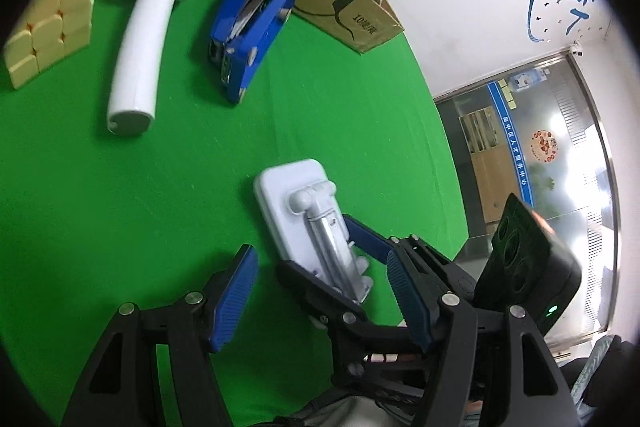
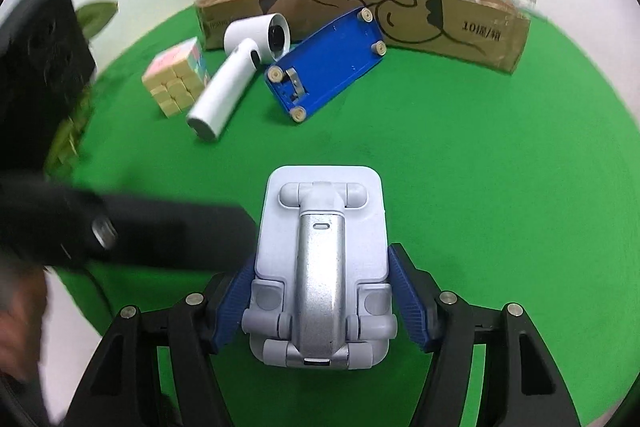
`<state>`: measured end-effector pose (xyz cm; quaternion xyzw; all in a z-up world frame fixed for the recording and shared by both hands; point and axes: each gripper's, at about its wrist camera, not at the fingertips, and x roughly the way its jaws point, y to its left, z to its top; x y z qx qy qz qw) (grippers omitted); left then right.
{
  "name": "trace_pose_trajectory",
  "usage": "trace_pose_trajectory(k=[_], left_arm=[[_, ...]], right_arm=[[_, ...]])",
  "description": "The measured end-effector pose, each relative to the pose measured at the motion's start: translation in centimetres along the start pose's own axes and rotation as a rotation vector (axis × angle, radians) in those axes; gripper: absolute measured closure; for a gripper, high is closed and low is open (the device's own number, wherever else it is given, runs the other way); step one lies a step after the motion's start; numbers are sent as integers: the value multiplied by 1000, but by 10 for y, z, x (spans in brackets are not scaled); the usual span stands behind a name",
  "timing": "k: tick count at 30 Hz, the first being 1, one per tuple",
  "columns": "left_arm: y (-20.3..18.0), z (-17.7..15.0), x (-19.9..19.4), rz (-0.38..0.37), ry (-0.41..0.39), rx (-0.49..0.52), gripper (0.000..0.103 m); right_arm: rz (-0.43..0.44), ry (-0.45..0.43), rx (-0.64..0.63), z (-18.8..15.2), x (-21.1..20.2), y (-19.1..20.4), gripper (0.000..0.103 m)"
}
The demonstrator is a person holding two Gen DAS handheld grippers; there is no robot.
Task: Organize rigid objects
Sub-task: 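Lift the white device and turn it upright in the right tool, then carry the white device to the box and lower it beside the game box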
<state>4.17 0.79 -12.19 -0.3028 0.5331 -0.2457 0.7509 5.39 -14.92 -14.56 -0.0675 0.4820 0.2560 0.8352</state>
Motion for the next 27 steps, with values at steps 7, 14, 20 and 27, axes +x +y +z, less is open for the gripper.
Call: trace_pose_trajectory(k=[7,14,20,27], left_arm=[[8,1,13,31,28,-16,61],[3,1,-7,42,-54,54,70],[-12,20,-36,35,-166,82,70],[-42,59,-71,74,-249,158,70]], right_arm=[[103,32,67,0,-2,4,40],[118,-17,95,6,-13,9,40],[95,-117,15,36,-36,24,40],[128,-229,11,85,-63,34,40]])
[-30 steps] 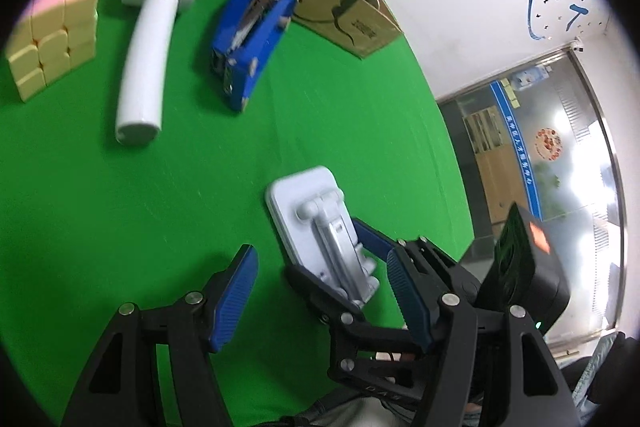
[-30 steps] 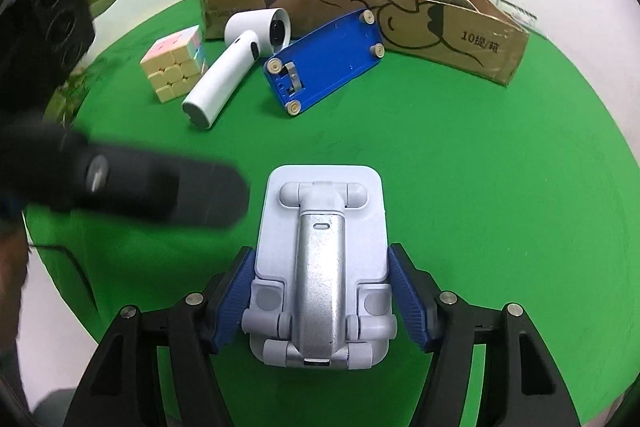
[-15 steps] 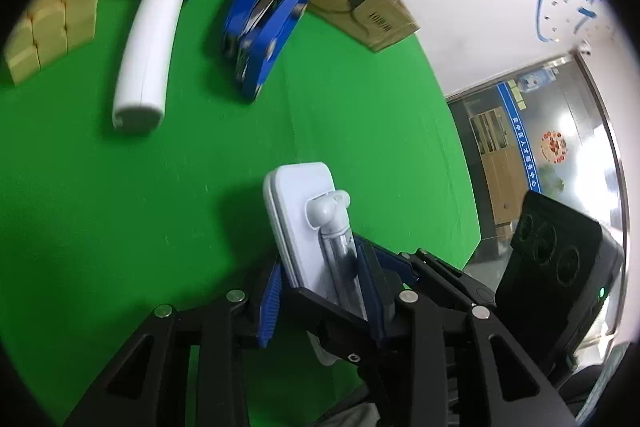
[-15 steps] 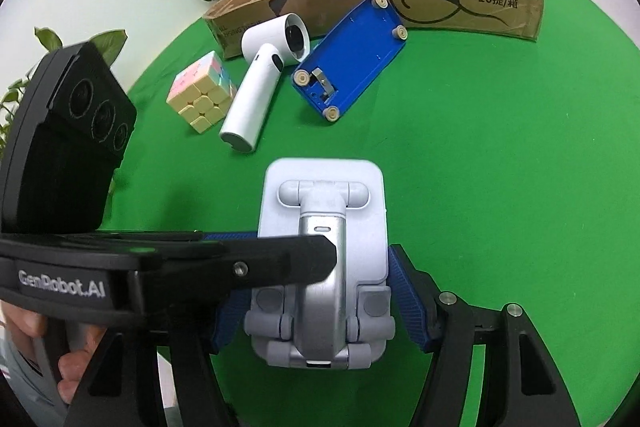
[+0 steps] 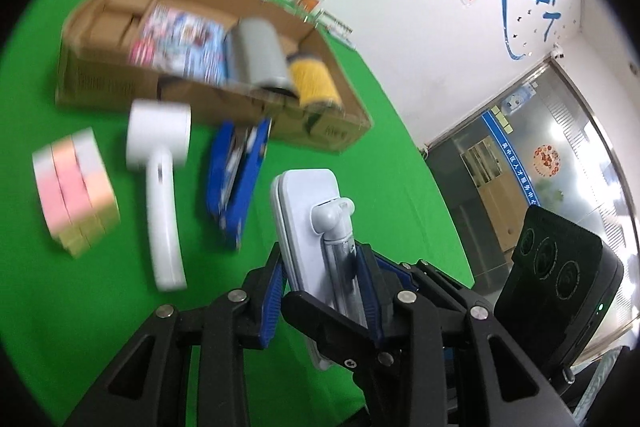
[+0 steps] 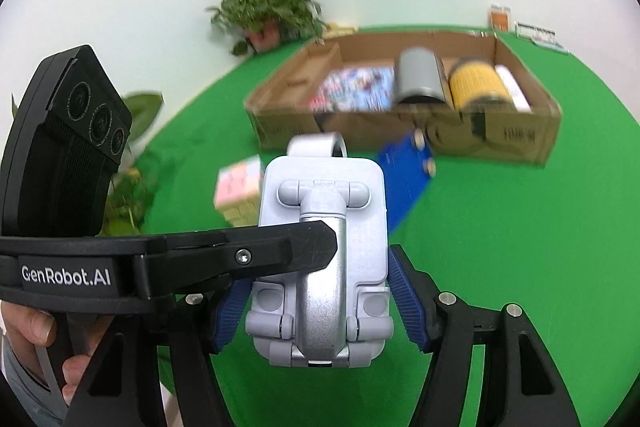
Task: Organize rigid objects
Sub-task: 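Carry the white device to the box and lower it beside the game box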
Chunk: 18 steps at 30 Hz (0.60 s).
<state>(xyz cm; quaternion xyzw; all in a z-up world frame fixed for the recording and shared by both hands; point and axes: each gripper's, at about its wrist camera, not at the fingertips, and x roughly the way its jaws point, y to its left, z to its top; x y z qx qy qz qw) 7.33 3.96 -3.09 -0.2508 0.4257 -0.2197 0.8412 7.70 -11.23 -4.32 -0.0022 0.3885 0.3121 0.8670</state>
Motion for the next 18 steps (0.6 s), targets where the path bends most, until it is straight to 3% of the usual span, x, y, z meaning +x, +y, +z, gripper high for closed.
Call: trace_pose_trajectory(k=[10,16,18], left_arm=[[-4,118,-17,31,-96,75,71],[28,184,-5,71,-44,64,72],[45,196,2,71,-29,35,75]], right_arm=[[32,-57,20,129,22,2,40],[72,7,66,200,74,-6,40],[135,47,115,212,98,-16,40]])
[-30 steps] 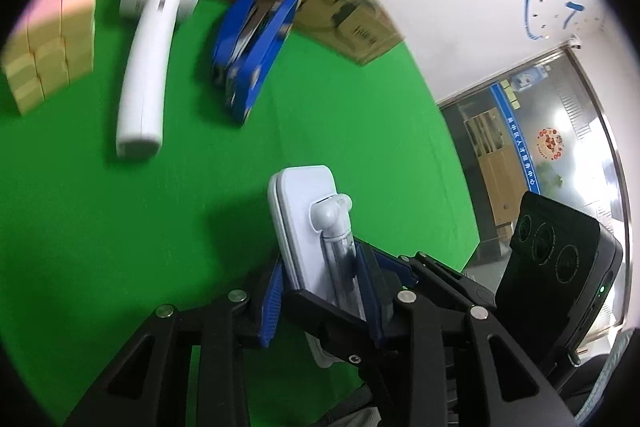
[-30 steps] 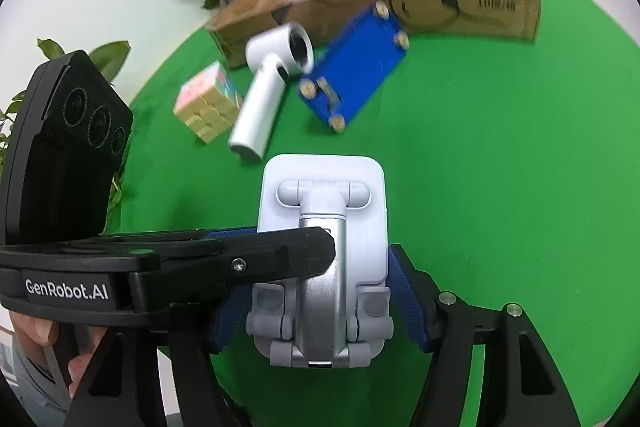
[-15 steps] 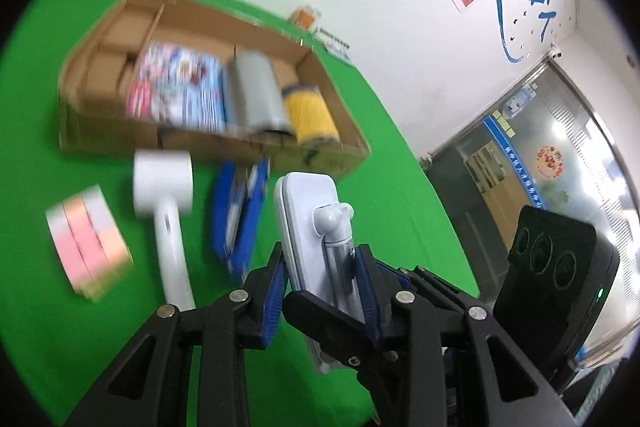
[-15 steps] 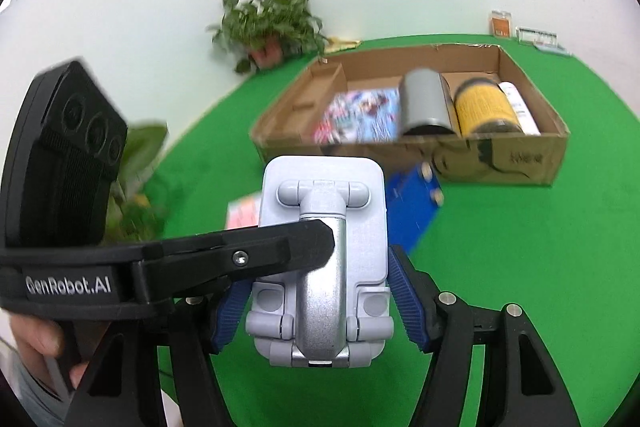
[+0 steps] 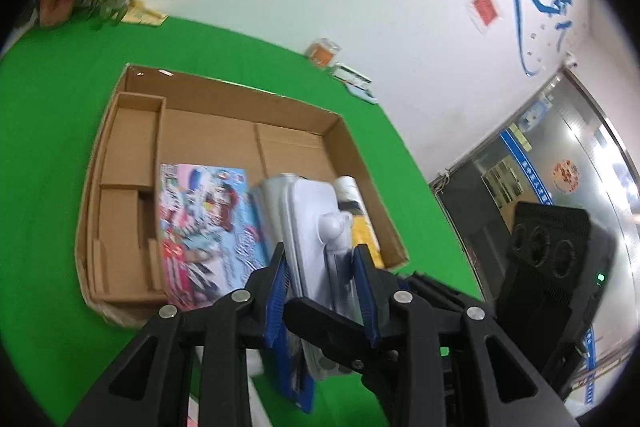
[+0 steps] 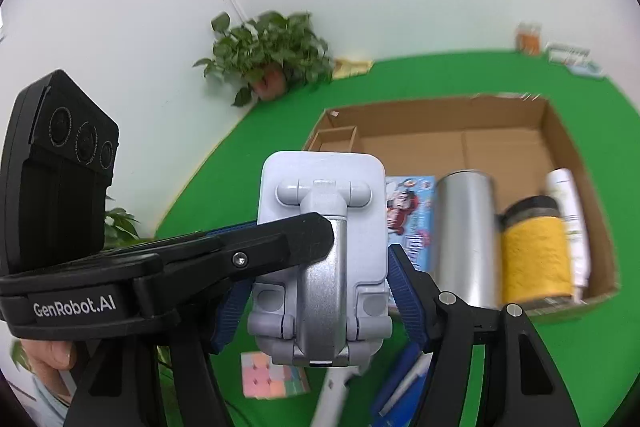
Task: Organize rigid objects
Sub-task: 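Carry the white device to the box and lower it beside the game box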
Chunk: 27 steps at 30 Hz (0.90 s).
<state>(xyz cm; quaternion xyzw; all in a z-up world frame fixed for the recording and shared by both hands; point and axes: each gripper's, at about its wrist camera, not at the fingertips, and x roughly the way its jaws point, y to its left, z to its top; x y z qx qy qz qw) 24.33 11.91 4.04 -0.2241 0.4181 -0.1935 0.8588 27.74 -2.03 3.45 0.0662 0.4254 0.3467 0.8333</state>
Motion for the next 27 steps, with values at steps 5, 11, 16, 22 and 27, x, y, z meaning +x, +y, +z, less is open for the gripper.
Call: trace_pose_trajectory(k=[5,11,16,22,27], left_arm=[[41,4,29,3,61,-82,75],[76,5,54,26,115,-139,75],[93,3,66,41,144,-168,75],[102,6,66,83,138,-196,73],[95,11,40,101,40,-159,73]], right_arm=[[13,97,65,7,57,-21,40],[29,180,123,-5,108,-42,40],[29,205,159,-13,136,-51,40],[-25,225,167,-15,151,-53,40],[-55,243,177,-21,158,-55,38]])
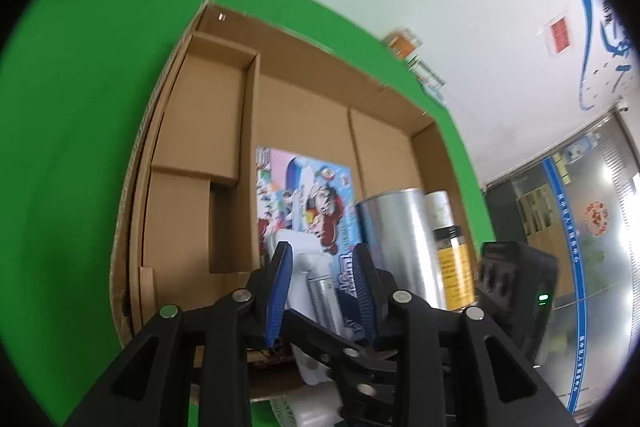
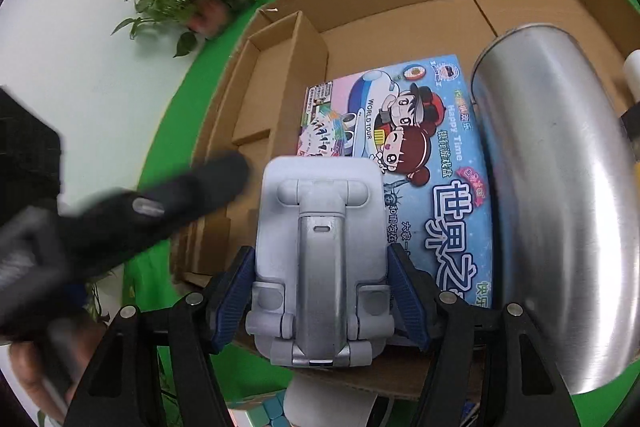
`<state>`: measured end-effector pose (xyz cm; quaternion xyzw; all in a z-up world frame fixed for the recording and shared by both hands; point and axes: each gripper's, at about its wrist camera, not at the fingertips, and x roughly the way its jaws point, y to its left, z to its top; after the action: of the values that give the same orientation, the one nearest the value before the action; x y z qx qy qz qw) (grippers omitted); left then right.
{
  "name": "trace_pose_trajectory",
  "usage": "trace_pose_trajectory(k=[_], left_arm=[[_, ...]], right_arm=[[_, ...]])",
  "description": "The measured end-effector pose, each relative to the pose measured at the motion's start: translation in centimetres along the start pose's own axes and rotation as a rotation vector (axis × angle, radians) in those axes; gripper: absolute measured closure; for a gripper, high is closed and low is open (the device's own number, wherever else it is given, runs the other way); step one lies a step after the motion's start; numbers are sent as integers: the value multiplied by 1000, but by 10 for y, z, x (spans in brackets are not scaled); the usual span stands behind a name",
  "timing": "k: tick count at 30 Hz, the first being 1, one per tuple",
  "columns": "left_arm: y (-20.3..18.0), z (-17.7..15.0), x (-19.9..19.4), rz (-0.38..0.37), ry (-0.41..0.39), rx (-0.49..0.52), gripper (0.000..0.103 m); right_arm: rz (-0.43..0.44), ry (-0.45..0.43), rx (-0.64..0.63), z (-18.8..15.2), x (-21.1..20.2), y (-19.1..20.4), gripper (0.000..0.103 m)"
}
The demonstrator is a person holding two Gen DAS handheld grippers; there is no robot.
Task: Organize rigid objects
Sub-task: 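Carry the white device to the box and lower it beside the game box, then open the right tool and withdraw from the box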
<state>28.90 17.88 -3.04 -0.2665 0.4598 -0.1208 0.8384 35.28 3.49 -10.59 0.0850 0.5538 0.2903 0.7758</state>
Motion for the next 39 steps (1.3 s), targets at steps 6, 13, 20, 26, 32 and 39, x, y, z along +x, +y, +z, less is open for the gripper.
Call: trace_pose_trajectory(k=[6,13,20,26,32,39], left_arm=[[-1,-10,-23,31,-68,15,73],[-8,-33,-45,76,-148,51,73],[-50,-78,-93,374,-380,245,39],[-73,-130,-108,466,-543,290,1],[-85,-173,-86,359,-456,325,97],[-97,-203,-79,401,-476,335,2]], right_arm=[[32,10,-61,-4,-11,12,20],[-51,15,-103,-11,-10,10,49],[-128,-258,-273,-63,-98,20,1],[-226,-399,-321,-125,-159,0,1],[-265,-407,-246,-160,-185,-44,46],[-222,-372,-187,-185,-181,-65,1]])
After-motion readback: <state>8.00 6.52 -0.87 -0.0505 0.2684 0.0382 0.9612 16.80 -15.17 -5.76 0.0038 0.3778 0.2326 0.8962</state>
